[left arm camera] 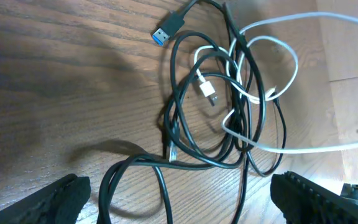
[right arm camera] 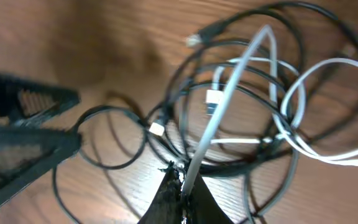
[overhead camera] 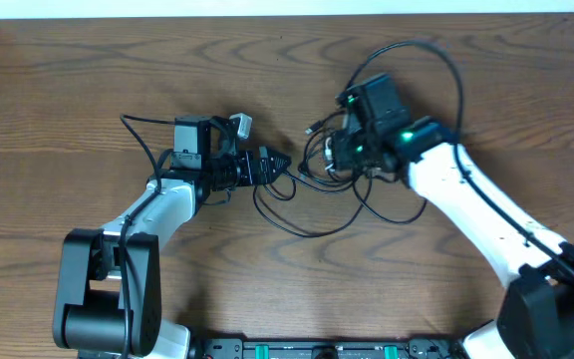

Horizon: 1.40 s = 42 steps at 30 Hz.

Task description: Untangle cables

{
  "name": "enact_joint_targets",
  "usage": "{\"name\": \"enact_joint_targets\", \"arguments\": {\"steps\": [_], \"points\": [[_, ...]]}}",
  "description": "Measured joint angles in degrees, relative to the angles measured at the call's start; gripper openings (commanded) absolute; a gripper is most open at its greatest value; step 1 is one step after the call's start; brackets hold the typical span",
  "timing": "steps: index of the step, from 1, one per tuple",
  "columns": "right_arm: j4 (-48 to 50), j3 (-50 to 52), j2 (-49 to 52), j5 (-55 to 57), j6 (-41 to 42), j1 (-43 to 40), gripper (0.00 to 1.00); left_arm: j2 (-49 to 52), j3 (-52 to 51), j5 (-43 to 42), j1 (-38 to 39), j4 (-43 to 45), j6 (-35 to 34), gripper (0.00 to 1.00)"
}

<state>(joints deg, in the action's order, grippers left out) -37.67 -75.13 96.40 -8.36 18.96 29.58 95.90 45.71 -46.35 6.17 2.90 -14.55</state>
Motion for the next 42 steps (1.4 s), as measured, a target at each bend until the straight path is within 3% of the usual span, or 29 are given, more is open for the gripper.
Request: {"name": "enact_joint_targets", "arguments": {"steps": [3, 6, 8, 10, 12, 15, 20, 25, 29, 32, 42], "points": [[0.6, -0.5, -1.0, -1.5, -4.2, 1.0, 0.02, 0.0, 0.0, 0.0, 0.0, 0.0, 0.0, 0.99], [1.1, -1.0, -3.4, -2.9, -9.1, 1.3, 0.13, 0.0, 0.0, 0.0, 0.0, 0.0, 0.0, 0.99], [0.9, -1.5, -5.6, -3.7, -12.5, 1.4, 0.07, 0.0, 0.0, 0.0, 0.0, 0.0, 0.0, 0.99], [0.1, -2.1, -6.5, -4.2, -14.4, 1.5, 0.12, 0.0, 0.0, 0.0, 0.0, 0.0, 0.0, 0.99], [-1.1, -2.2, -6.6, -4.7, -15.8, 1.7, 0.38, 0.0, 0.0, 0.0, 0.0, 0.0, 0.0, 0.99], [-1.8, -2.2, -6.5, -4.6, -16.6, 2.0, 0.58, 0.0, 0.0, 0.0, 0.0, 0.0, 0.0, 0.99], [-2.8, -2.2, -6.5, 2.5, -13.4, 2.3, 0.6, 0.0, 0.0, 0.0, 0.0, 0.0, 0.0, 0.99], [-4.1, -2.2, -6.3, 8.1, -10.1, 2.1, 0.68, 0.0, 0.0, 0.0, 0.0, 0.0, 0.0, 0.99], [-6.3, -2.2, -3.8, 10.9, -10.8, 2.1, 0.67, 0.0, 0.0, 0.0, 0.0, 0.0, 0.0, 0.99], [-8.4, -2.2, -0.7, 13.4, -7.9, 2.0, 0.72, 0.0, 0.0, 0.0, 0.0, 0.0, 0.0, 0.99], [-9.6, -2.2, 5.6, 18.4, 17.9, -2.4, 0.68, 0.0, 0.0, 0.0, 0.0, 0.0, 0.0, 0.99]]}}
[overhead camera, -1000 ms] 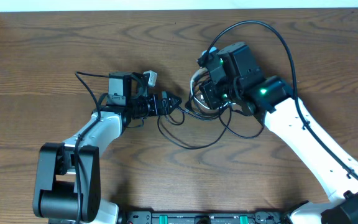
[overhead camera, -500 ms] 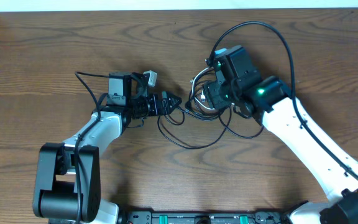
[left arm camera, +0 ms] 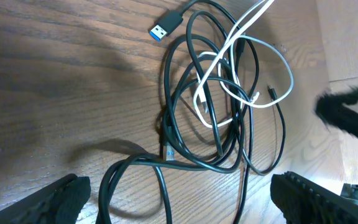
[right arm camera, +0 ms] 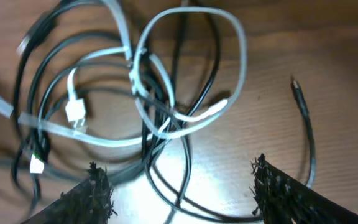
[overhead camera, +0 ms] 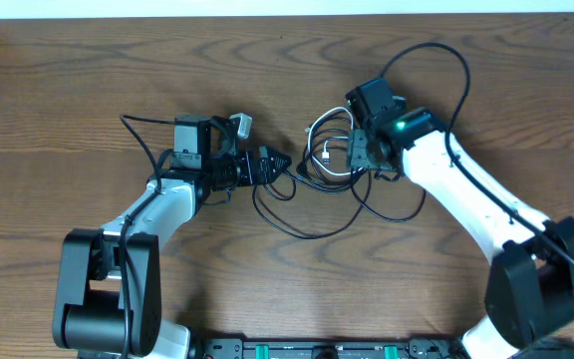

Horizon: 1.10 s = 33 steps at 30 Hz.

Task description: Untangle cables

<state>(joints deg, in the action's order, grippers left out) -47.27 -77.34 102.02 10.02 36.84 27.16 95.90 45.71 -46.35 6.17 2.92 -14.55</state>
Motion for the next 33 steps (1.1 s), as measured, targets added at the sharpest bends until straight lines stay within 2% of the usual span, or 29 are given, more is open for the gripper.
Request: {"name": "enact_joint_targets", "arguments": {"steps": [4, 16, 18, 20, 22, 27, 30, 33], "points": [[3.9, 0.0, 3.3, -0.8, 4.0, -1.3, 0.63, 0.0, 0.0, 0.0, 0.0, 0.0, 0.0, 0.99], [8.5, 0.0, 8.9, -3.0, 12.2, -3.5, 0.58, 0.0, 0.0, 0.0, 0.0, 0.0, 0.0, 0.99], [8.6, 0.0, 9.0, -3.1, 12.5, -3.5, 0.59, 0.0, 0.0, 0.0, 0.0, 0.0, 0.0, 0.99], [8.5, 0.0, 9.0, -3.2, 12.8, -3.5, 0.64, 0.0, 0.0, 0.0, 0.0, 0.0, 0.0, 0.99], [8.6, 0.0, 9.0, -3.4, 13.1, -3.6, 0.63, 0.0, 0.0, 0.0, 0.0, 0.0, 0.0, 0.99], [7.0, 0.0, 8.9, -5.5, 11.6, -5.7, 0.61, 0.0, 0.0, 0.0, 0.0, 0.0, 0.0, 0.99], [6.4, 0.0, 8.3, -6.9, 9.0, -8.3, 0.51, 0.0, 0.0, 0.0, 0.0, 0.0, 0.0, 0.99], [9.2, 0.0, 6.9, -11.3, 3.9, -10.1, 0.47, 0.0, 0.0, 0.0, 0.0, 0.0, 0.0, 0.99]]}}
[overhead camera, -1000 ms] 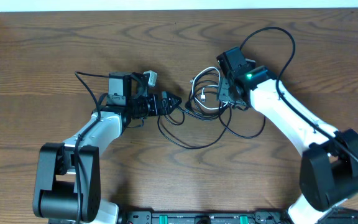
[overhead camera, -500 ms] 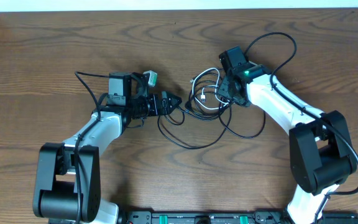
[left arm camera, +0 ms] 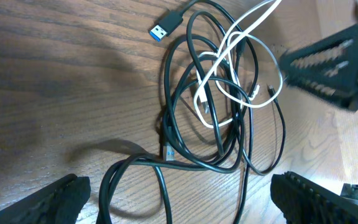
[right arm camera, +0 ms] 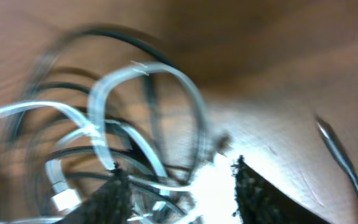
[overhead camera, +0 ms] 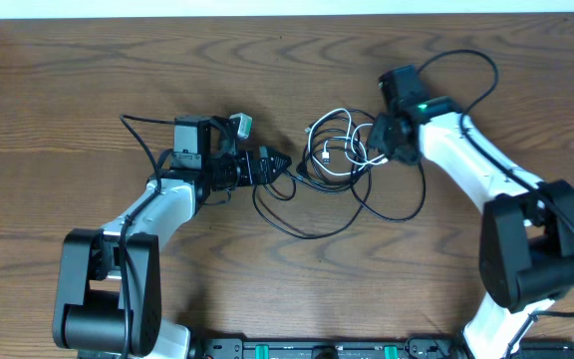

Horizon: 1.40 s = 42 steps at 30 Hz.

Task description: Untangle cables

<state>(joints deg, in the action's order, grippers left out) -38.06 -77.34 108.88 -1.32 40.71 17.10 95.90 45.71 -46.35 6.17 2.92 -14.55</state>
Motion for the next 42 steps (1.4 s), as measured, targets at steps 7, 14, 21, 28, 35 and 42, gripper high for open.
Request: {"name": "enact_joint_targets", "arguments": {"steps": [7, 14, 21, 28, 35, 42], "points": [[6.5, -0.1, -2.1, -10.1, -9.9, -0.3, 0.48, 0.0, 0.0, 0.0, 0.0, 0.0, 0.0, 0.99], [8.3, -0.1, -1.9, -5.5, 0.5, 0.9, 0.48, 0.0, 0.0, 0.0, 0.0, 0.0, 0.0, 0.99], [11.1, -0.1, 2.2, -3.8, 14.5, 0.9, 0.46, 0.0, 0.0, 0.0, 0.0, 0.0, 0.0, 0.99], [19.1, 0.0, 8.5, -3.5, 23.5, 0.9, 0.44, 0.0, 0.0, 0.0, 0.0, 0.0, 0.0, 0.99], [23.3, 0.0, 11.3, -3.9, 26.4, 0.9, 0.01, 0.0, 0.0, 0.0, 0.0, 0.0, 0.0, 0.99], [25.7, 0.0, 12.3, -4.6, 22.9, 0.9, 0.01, 0.0, 0.0, 0.0, 0.0, 0.0, 0.0, 0.99]]}}
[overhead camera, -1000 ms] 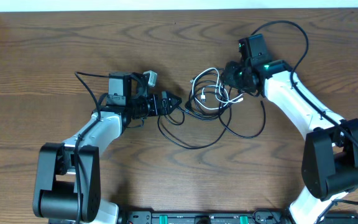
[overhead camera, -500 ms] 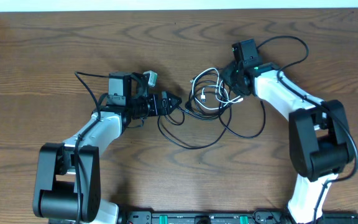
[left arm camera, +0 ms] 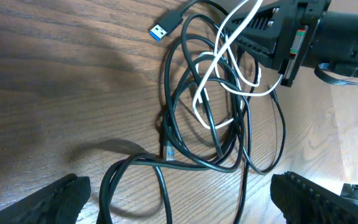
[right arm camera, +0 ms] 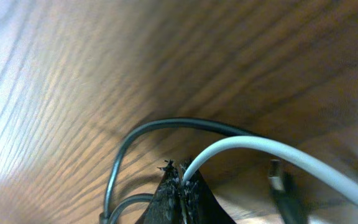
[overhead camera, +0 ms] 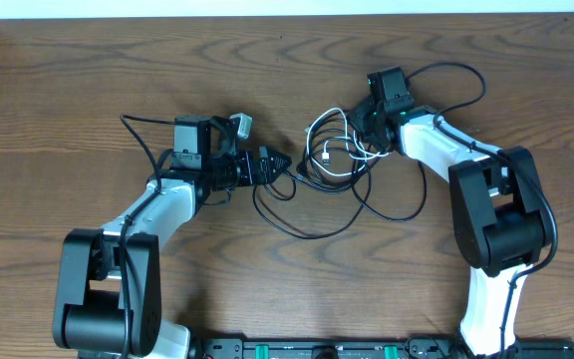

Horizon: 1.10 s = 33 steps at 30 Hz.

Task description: Untangle cables

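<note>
A tangle of black cables (overhead camera: pixel 319 184) and one white cable (overhead camera: pixel 335 140) lies mid-table. In the left wrist view the white cable (left arm camera: pixel 229 65) weaves through the black loops (left arm camera: pixel 185 118), with a blue USB plug (left arm camera: pixel 165 31) at the top. My left gripper (left arm camera: pixel 179 202) stands open, a black loop (left arm camera: pixel 157 180) lying between its fingers (left arm camera: pixel 58 199). It rests at the tangle's left edge (overhead camera: pixel 279 165). My right gripper (overhead camera: pixel 366 127) is shut on the white cable (right arm camera: pixel 229 149) at the tangle's upper right, its jaws (right arm camera: pixel 182 190) pinched together.
Brown wooden table (overhead camera: pixel 88 80). The right arm's own black lead (overhead camera: pixel 456 75) loops behind it. A dark plug (right arm camera: pixel 279 177) and a black cable (right arm camera: pixel 160 126) lie close under the right jaws. The right gripper's body (left arm camera: pixel 303 31) fills the left wrist view's top right.
My right gripper was open beside the tangle's right edge. Now it is shut on the white cable at the upper right of the tangle. The left gripper has not moved.
At first my right gripper was shut on the white cable over the tangle. Then it was open and the white cable lay on the black loops. It stood open further right, and now grips the white cable again. The left gripper stayed open at the tangle's left throughout.
</note>
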{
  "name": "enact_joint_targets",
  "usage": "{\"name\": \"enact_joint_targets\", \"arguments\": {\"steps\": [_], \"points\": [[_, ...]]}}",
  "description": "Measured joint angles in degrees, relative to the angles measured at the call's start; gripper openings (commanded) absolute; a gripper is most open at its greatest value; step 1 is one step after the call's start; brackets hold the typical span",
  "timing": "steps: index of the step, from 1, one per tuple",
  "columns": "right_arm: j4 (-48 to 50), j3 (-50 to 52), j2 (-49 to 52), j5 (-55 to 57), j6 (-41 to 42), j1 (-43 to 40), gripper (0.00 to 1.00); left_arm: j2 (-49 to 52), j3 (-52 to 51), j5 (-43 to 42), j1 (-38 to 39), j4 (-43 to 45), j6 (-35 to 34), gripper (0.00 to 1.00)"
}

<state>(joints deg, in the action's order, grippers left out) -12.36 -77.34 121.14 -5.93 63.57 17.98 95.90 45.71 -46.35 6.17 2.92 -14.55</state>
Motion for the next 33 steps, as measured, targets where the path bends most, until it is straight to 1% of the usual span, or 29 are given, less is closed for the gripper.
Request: {"name": "enact_joint_targets", "arguments": {"steps": [4, 7, 12, 16, 19, 21, 27, 29, 31, 33], "points": [[-1.4, 0.0, -1.9, -1.4, -4.9, 0.0, 0.01, 0.0, 0.0, 0.0, 0.0, 0.0, 0.0, 0.99], [-5.1, 0.1, -6.9, -5.1, -9.4, 0.0, 0.01, 0.0, 0.0, 0.0, 0.0, 0.0, 0.0, 0.99], [-12.8, 0.0, -17.1, -11.8, -14.3, 0.0, 0.01, 0.0, 0.0, 0.0, 0.0, 0.0, 0.0, 0.99], [-14.6, 0.0, -21.9, -14.3, -21.0, 0.0, 0.01, 0.0, 0.0, 0.0, 0.0, 0.0, 0.0, 0.99], [-15.3, 0.0, -23.9, -15.1, -26.4, 0.0, 0.01, 0.0, 0.0, 0.0, 0.0, 0.0, 0.0, 0.99], [-17.6, 0.0, -25.2, -15.4, -28.2, -0.1, 0.01, 0.0, 0.0, 0.0, 0.0, 0.0, 0.0, 0.99], [-28.9, -0.2, -27.5, -19.6, -32.6, -0.1, 0.02, 0.0, 0.0, 0.0, 0.0, 0.0, 0.0, 0.99], [-33.6, -0.2, -27.5, -21.0, -35.3, 0.1, 0.02, 0.0, 0.0, 0.0, 0.0, 0.0, 0.0, 0.99], [-35.8, -0.2, -27.5, -21.6, -37.0, 0.2, 0.02, 0.0, 0.0, 0.0, 0.0, 0.0, 0.0, 0.99], [-39.6, -0.2, -27.5, -22.1, -40.3, 0.9, 0.05, 0.0, 0.0, 0.0, 0.0, 0.0, 0.0, 0.99]]}}
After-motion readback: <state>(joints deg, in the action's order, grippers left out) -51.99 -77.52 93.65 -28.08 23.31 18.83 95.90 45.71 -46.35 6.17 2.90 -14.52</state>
